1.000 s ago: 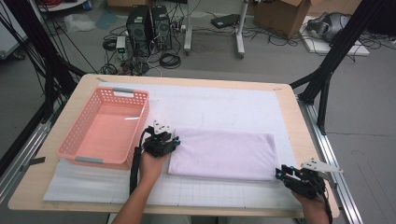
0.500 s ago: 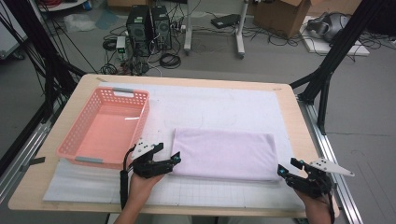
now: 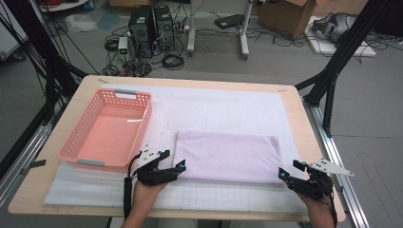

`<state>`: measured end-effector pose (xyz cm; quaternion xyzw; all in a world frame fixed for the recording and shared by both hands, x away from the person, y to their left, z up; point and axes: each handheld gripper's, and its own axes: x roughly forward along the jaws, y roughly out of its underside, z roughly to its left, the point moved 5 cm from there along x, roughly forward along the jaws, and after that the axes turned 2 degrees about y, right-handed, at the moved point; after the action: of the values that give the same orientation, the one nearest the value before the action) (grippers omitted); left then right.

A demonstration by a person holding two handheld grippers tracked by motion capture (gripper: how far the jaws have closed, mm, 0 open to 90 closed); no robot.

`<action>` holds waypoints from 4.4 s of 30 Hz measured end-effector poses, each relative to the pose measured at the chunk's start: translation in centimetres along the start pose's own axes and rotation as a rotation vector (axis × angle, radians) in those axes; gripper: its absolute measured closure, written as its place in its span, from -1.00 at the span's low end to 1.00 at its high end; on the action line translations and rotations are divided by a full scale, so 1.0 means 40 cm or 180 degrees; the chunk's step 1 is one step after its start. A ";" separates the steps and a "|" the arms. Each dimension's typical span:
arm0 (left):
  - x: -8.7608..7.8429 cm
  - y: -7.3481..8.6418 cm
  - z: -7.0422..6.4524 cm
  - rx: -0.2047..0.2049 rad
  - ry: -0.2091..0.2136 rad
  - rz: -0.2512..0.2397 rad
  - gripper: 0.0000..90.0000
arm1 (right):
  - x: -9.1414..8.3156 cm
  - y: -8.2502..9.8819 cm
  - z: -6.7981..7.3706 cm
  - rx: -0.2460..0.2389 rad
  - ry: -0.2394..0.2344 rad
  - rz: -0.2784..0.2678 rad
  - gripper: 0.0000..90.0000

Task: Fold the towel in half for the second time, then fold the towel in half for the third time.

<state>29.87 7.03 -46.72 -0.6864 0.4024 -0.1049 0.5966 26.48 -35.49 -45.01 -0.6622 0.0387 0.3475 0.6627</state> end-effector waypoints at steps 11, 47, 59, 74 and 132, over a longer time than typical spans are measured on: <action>-0.006 0.001 0.014 -0.0119 0.0057 0.0055 -0.44 | 0.027 -0.001 0.016 0.0012 -0.0049 0.0012 -0.43; -0.012 0.037 -0.001 -0.0141 -0.0043 0.0588 -0.34 | 0.197 -0.137 0.177 -0.0492 -0.0503 -0.0018 -0.58; 0.003 0.044 -0.013 -0.0008 -0.0098 0.0790 0.05 | 0.298 -0.242 0.261 -0.0736 -0.0714 0.0193 -0.58; 0.000 0.047 -0.014 -0.0135 -0.0140 0.0799 0.60 | 0.480 -0.304 0.396 -0.1065 -0.0933 0.0680 -0.59; 0.057 -0.135 -0.168 -0.0298 0.0771 0.0364 0.81 | 0.442 -0.411 0.404 -0.1051 -0.1478 0.0335 0.87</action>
<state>29.46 0.36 -40.80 -0.6718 0.5144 -0.1338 0.5159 41.66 -11.68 -38.11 -0.6610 -0.1368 0.5253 0.5181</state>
